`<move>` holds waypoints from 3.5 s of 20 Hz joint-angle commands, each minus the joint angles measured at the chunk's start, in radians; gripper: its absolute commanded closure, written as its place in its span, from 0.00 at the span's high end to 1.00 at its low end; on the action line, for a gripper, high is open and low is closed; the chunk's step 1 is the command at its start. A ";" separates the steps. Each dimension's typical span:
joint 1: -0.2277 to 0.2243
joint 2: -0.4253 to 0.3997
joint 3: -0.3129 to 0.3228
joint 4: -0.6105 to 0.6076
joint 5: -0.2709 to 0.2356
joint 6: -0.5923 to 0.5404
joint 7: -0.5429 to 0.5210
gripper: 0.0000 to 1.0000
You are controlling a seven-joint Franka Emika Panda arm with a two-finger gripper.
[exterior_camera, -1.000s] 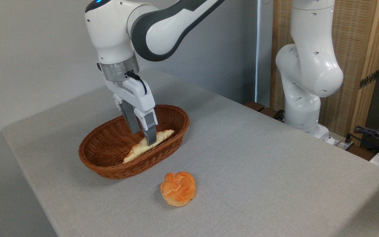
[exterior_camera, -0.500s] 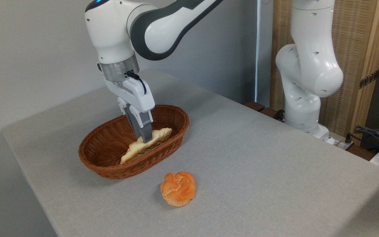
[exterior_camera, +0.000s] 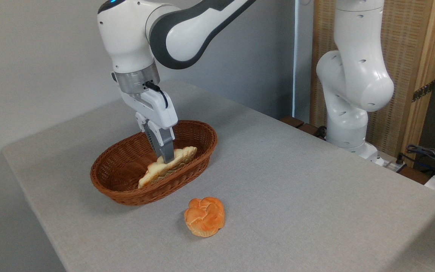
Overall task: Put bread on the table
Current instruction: 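Lift the braided bread up out of the basket, then carry the bread beside the basket and lower it onto the table, then open the gripper to release the bread and raise it above the basket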
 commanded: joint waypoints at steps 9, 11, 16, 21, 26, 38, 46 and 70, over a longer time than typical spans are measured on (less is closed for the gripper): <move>-0.004 -0.015 0.003 0.006 0.011 0.008 -0.020 0.00; -0.004 -0.032 0.003 0.024 0.010 0.002 -0.024 0.00; -0.004 -0.061 0.012 0.067 0.001 -0.073 -0.024 0.00; 0.008 -0.075 0.052 0.070 0.010 -0.084 -0.008 0.00; 0.008 -0.095 0.194 0.069 0.011 -0.102 0.120 0.00; 0.011 -0.066 0.294 0.035 0.074 -0.148 0.335 1.00; 0.009 -0.063 0.294 0.038 0.076 -0.148 0.336 1.00; -0.001 -0.067 0.276 0.159 0.027 -0.038 0.249 1.00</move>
